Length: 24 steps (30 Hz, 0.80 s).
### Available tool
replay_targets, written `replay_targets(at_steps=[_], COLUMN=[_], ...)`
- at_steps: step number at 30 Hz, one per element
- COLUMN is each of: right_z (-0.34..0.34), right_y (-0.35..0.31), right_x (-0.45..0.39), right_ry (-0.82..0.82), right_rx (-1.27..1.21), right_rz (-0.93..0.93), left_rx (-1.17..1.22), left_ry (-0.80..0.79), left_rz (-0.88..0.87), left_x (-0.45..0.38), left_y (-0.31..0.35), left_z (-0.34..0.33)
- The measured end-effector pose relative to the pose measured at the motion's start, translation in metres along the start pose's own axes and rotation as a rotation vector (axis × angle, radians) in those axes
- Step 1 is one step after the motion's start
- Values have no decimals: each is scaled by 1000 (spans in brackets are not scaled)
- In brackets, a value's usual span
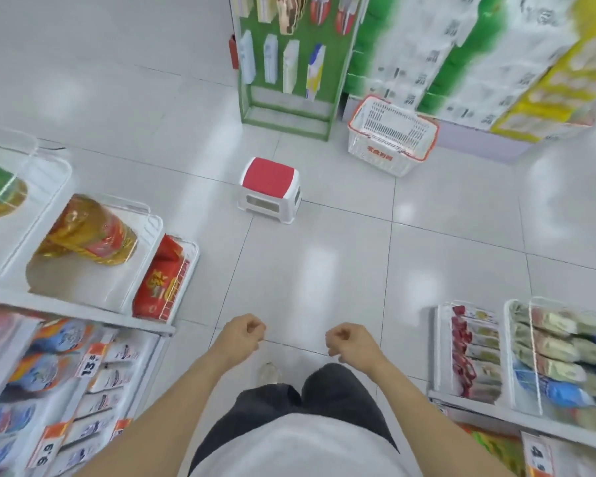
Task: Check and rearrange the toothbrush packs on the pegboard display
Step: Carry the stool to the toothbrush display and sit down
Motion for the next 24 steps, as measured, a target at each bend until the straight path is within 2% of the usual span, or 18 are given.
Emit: replay_targets(at_steps=[8,12,17,24], right_z=[44,84,129,140], right_y=[-70,-114,-203,-303], right_x=[-157,-246,-343,-455], right_ry=[-9,-40,-17,-79], right_rx=[-70,-28,15,-37], right_rz=[-40,-49,0,42], left_rx=[-17,44,190,278], left_ry=[-60,7,70,125], left_rz=[22,57,74,126], left_x=[-124,-179,-220,-276], left_y=[116,181,262,321], left_z=[65,100,152,217])
Point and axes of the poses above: each hand's wrist, its own x-axis away from the middle knuckle, its own z-axis out of the back of the hand, y = z × x, the point moved 3 cm from there along -x, towards the middle knuckle, and after that the axes turned 11 degrees about z, right-handed, at the moved point
